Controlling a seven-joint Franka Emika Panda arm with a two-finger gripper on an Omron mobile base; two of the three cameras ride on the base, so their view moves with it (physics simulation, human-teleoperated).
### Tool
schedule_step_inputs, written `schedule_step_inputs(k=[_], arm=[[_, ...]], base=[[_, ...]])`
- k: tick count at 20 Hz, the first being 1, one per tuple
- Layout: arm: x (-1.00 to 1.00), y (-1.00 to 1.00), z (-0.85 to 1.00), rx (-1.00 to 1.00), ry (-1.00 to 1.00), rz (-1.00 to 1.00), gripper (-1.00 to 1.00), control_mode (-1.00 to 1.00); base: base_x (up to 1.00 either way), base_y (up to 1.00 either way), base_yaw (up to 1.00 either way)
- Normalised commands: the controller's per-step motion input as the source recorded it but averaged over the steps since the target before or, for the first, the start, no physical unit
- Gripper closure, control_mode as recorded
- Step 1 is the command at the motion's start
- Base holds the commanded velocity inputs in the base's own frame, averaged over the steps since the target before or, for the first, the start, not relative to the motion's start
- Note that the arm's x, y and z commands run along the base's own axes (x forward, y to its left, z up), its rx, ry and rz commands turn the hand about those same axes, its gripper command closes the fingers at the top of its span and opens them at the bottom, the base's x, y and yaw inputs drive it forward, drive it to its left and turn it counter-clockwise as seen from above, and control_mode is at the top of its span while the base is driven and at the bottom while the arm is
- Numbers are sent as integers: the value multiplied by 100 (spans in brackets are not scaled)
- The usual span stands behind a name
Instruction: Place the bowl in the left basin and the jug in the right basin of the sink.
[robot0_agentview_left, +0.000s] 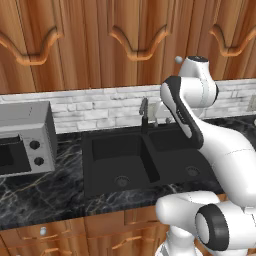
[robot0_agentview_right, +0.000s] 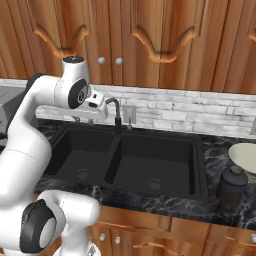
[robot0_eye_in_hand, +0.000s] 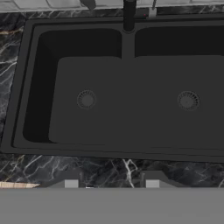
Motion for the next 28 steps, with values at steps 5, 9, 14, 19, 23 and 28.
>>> schedule_step_inputs(k=[5, 9, 14, 19, 23, 28], arm=[[0, 0, 0, 0, 0, 0, -100, 100], [0, 0, 0, 0, 0, 0, -100, 100], [0, 0, 0, 0, 0, 0, -100, 100], [0, 0, 0, 0, 0, 0, -100, 100], [0, 0, 0, 0, 0, 0, -100, 100], [0, 0, 0, 0, 0, 0, -100, 100]], base=[[0, 0, 0], [0, 0, 0], [-11, -14, 0], [-8, -26, 6], [-13, -31, 6], [-20, -31, 0]])
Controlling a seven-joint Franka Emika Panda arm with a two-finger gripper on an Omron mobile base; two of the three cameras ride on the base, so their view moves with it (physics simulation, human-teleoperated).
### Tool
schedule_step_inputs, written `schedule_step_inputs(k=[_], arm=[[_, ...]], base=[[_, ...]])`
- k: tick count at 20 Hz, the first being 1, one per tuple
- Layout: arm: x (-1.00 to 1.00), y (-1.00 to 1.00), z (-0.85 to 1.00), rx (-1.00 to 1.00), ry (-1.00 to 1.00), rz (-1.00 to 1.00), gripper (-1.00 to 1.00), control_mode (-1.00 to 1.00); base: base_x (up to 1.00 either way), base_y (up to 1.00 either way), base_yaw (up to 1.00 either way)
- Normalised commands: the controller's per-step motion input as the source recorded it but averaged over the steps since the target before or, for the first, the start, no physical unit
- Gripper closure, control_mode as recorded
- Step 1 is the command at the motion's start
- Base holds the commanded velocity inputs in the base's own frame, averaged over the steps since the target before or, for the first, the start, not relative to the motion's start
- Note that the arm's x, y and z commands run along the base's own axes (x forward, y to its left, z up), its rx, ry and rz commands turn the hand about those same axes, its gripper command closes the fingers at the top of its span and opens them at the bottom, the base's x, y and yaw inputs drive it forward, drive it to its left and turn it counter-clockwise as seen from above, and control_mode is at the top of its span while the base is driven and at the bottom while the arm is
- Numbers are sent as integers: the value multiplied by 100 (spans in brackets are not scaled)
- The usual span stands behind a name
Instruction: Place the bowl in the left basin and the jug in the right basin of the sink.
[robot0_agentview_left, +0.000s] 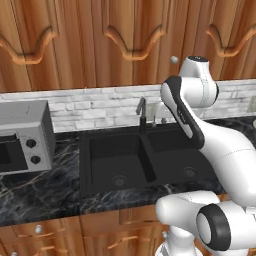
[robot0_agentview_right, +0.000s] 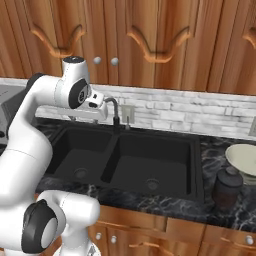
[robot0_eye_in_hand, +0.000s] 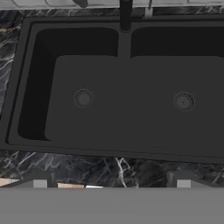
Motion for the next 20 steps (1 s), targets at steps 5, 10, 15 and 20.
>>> schedule_step_inputs(k=[5, 10, 15, 20], arm=[[0, 0, 0, 0, 0, 0, -100, 100], [0, 0, 0, 0, 0, 0, -100, 100], [0, 0, 0, 0, 0, 0, -100, 100], [0, 0, 0, 0, 0, 0, -100, 100]], base=[[-31, -20, 0], [-26, -20, 0], [-26, -32, 0], [-21, -33, 0]])
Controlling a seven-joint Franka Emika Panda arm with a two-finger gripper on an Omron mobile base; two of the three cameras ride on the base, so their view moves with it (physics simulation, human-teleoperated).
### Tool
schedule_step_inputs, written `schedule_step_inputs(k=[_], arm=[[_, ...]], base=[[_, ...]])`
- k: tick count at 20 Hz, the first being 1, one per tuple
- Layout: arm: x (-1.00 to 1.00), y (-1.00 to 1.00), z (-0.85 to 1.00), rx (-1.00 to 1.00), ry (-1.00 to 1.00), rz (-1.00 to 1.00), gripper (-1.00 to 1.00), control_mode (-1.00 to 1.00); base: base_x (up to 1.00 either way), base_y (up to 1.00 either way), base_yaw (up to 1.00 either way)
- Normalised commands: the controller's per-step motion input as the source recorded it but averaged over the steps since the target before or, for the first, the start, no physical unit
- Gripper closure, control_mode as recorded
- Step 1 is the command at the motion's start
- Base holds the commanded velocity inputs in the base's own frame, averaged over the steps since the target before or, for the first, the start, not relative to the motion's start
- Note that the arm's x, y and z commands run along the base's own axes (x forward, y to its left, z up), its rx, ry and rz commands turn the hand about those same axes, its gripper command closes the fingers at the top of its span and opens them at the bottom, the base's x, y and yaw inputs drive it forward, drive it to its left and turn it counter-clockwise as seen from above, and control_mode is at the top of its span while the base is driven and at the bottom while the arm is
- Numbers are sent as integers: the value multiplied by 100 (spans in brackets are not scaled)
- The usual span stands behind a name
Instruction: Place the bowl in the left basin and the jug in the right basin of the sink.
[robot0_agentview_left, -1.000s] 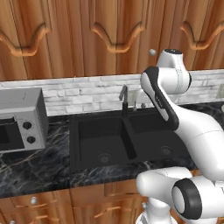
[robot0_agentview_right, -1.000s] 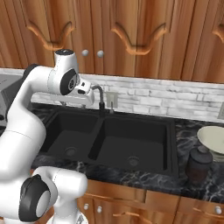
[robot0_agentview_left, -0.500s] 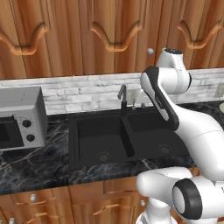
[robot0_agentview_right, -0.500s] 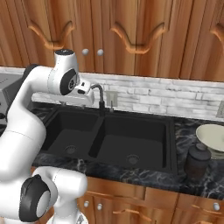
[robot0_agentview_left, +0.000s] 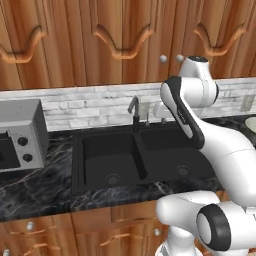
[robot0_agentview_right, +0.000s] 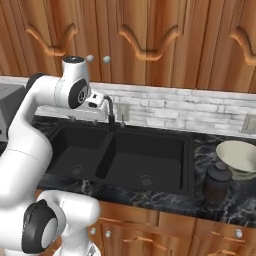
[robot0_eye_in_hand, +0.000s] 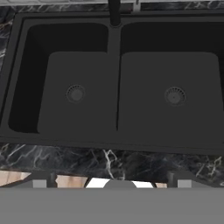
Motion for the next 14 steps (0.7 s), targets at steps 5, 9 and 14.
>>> schedule_step_inputs(k=[5, 9, 14], arm=[[0, 0, 0, 0, 0, 0, -100, 100], [0, 0, 0, 0, 0, 0, -100, 100], [0, 0, 0, 0, 0, 0, -100, 100]], base=[[-23, -38, 0], [-19, -37, 0], [-15, -42, 0]])
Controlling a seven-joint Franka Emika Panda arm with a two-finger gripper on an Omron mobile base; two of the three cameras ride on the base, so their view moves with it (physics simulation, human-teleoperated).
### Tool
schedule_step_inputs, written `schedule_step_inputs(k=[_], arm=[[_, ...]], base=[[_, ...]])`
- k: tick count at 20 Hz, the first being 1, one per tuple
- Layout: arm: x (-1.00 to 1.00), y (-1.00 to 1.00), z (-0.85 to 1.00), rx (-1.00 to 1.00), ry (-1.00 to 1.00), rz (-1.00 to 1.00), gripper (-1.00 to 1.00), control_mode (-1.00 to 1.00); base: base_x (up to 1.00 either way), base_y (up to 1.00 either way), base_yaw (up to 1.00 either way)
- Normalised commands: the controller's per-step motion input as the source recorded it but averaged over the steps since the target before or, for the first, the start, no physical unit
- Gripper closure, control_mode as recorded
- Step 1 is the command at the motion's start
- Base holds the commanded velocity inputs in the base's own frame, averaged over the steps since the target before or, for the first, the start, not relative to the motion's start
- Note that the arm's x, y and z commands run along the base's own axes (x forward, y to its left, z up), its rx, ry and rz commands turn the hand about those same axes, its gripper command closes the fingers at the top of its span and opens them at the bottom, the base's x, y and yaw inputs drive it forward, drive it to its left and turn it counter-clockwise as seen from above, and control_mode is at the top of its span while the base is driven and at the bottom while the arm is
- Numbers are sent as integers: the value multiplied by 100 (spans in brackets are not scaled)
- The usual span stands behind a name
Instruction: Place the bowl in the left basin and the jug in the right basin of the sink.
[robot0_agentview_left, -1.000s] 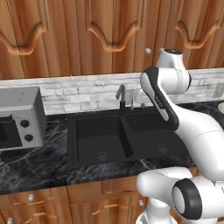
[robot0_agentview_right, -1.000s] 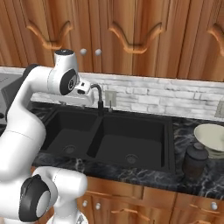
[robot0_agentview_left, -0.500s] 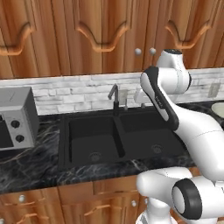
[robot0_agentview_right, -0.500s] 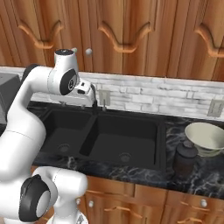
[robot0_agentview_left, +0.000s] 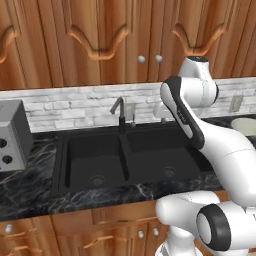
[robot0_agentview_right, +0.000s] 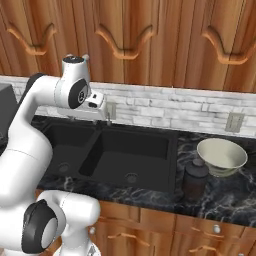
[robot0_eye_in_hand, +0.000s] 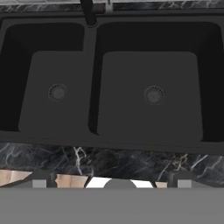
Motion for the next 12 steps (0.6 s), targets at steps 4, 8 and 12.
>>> schedule_step_inputs(k=[4, 8, 12], arm=[[0, 0, 0, 0, 0, 0, -100, 100], [0, 0, 0, 0, 0, 0, -100, 100], [0, 0, 0, 0, 0, 0, -100, 100]], base=[[-15, -42, 0], [-14, -40, 0], [-9, -33, 0]])
